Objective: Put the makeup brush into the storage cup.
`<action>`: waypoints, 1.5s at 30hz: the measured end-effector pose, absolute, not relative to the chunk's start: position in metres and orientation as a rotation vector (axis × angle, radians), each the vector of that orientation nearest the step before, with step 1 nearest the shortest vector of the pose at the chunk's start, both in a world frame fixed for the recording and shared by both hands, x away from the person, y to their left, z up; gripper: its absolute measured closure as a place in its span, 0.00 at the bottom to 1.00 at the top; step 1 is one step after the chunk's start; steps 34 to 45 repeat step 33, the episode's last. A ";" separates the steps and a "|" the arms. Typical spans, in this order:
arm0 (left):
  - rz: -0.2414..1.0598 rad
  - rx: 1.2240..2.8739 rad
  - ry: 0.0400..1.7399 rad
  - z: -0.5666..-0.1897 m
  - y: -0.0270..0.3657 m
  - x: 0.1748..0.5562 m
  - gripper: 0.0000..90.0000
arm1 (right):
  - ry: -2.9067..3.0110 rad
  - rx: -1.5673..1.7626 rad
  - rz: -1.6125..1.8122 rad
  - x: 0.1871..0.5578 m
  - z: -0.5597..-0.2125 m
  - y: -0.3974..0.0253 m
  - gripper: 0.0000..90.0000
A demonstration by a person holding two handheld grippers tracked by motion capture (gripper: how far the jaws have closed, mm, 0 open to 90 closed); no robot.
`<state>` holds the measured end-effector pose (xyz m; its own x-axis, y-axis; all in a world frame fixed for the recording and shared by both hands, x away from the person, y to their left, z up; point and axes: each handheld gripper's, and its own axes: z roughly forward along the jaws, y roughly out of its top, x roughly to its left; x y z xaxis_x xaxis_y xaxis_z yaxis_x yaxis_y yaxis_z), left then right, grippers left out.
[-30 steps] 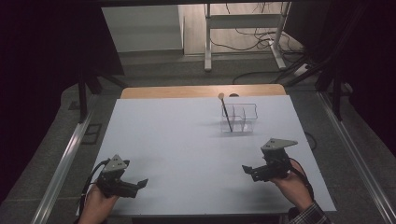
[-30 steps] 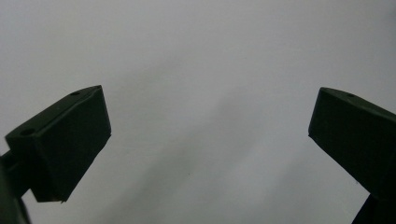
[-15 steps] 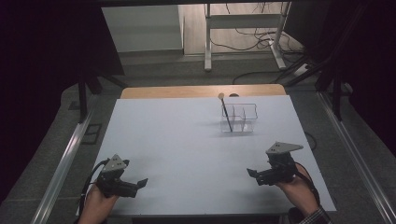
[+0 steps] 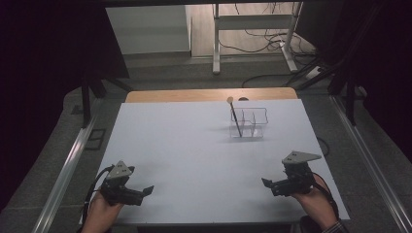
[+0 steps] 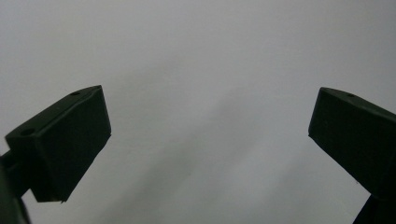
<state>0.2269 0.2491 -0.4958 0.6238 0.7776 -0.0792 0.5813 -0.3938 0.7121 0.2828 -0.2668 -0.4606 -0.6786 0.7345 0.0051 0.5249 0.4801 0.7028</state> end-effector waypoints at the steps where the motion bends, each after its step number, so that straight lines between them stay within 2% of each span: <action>1: 0.346 2.115 1.063 -0.496 0.249 0.227 0.00 | 2.433 1.072 0.999 0.282 -0.461 -0.268 0.00; 25: 0.346 2.104 1.066 -0.495 0.250 0.227 0.00 | 2.375 1.174 0.974 0.273 -0.464 -0.300 0.00; 45: 0.343 2.110 1.063 -0.495 0.249 0.228 0.00 | 2.390 1.178 0.964 0.274 -0.465 -0.300 0.00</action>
